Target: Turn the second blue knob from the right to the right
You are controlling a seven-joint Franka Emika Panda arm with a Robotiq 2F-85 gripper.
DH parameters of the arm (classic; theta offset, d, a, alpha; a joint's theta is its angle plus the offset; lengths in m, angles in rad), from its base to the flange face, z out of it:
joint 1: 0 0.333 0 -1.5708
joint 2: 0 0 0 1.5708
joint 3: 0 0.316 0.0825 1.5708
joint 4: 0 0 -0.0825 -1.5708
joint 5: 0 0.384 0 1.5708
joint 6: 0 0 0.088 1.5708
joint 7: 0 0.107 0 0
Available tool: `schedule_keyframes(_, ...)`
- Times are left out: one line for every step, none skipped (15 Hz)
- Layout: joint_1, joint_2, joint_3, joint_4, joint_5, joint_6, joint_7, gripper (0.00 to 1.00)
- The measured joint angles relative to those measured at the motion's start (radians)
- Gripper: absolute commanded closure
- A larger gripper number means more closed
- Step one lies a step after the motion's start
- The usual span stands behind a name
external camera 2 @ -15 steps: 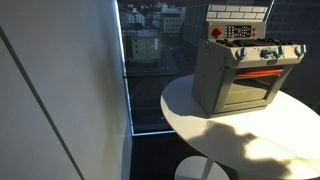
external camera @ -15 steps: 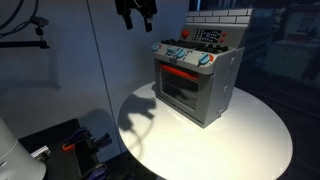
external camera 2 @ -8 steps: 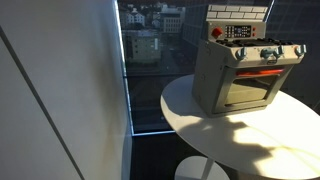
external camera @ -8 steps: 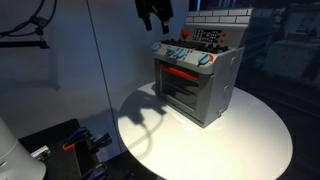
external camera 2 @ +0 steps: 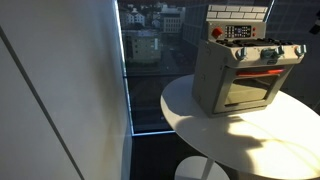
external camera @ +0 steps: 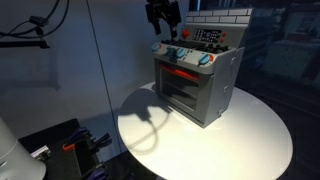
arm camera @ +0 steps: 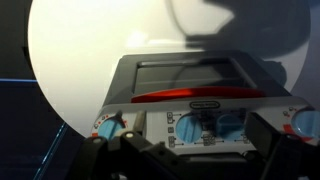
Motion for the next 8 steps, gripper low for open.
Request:
schedule_keyframes(0.000, 0.000, 0.000, 0.001, 0.000, 0.000, 0.000, 0.00)
schedule_keyframes(0.000, 0.000, 0.000, 0.002, 0.000, 0.000, 0.000, 0.00)
schedule_keyframes(0.000, 0.000, 0.000, 0.001, 0.000, 0.000, 0.000, 0.00)
schedule_keyframes(0.000, 0.001, 0.000, -0.001, 0.000, 0.000, 0.000, 0.00)
schedule_keyframes(0.000, 0.003, 0.000, -0.002, 0.000, 0.002, 0.000, 0.00)
schedule_keyframes(-0.001, 0.007, 0.000, -0.003, 0.000, 0.009, 0.000, 0.00)
schedule_keyframes(-0.002, 0.013, 0.000, -0.003, 0.001, 0.020, 0.000, 0.00)
schedule_keyframes(-0.003, 0.020, 0.000, -0.003, 0.001, 0.034, 0.000, 0.00)
